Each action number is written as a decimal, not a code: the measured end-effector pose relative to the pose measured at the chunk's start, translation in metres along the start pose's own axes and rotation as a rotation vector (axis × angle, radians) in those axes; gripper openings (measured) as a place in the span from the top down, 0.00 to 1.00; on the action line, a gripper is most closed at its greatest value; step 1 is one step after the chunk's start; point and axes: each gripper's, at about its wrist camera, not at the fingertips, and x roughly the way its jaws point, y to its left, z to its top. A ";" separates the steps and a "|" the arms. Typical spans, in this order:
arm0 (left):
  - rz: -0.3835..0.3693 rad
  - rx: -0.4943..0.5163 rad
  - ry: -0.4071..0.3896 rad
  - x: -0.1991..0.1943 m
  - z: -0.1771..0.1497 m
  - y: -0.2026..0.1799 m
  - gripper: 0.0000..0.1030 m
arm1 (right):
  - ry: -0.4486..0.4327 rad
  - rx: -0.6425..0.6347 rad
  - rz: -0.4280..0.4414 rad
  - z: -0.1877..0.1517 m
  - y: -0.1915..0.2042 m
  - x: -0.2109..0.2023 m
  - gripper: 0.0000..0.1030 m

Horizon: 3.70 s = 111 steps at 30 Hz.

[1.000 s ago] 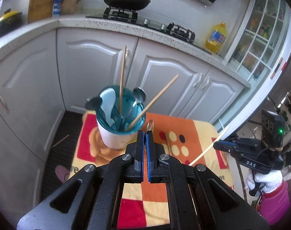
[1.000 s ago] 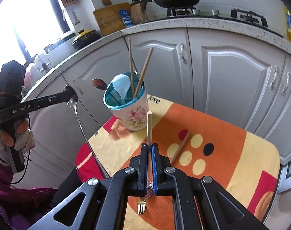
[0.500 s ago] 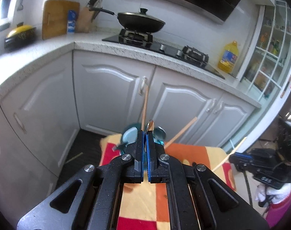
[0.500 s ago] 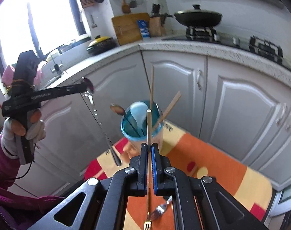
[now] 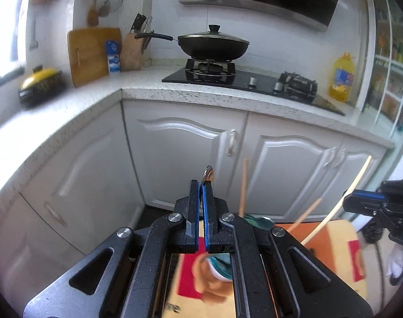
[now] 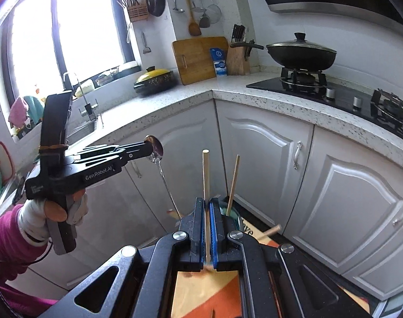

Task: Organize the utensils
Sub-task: 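Open both grippers to drop the spoon and chopstick into the cup, then move both grippers back to the fork and chopstick on the towel, then grasp the thin gold chopstick with the left gripper while the right grasps the wooden-handled fork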

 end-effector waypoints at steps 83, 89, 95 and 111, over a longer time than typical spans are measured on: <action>-0.225 -0.070 0.524 0.044 -0.203 -0.112 0.59 | 0.424 0.316 -0.207 -0.239 -0.074 0.072 0.61; -0.234 -0.094 0.598 0.057 -0.221 -0.115 0.59 | 0.495 0.174 -0.236 -0.246 -0.069 0.104 0.73; -0.245 -0.113 0.654 0.066 -0.235 -0.120 0.59 | 0.548 0.069 -0.203 -0.257 -0.078 0.083 0.79; -0.219 -0.115 0.702 0.103 -0.246 -0.152 0.59 | 0.483 0.280 -0.129 -0.249 -0.123 0.063 0.75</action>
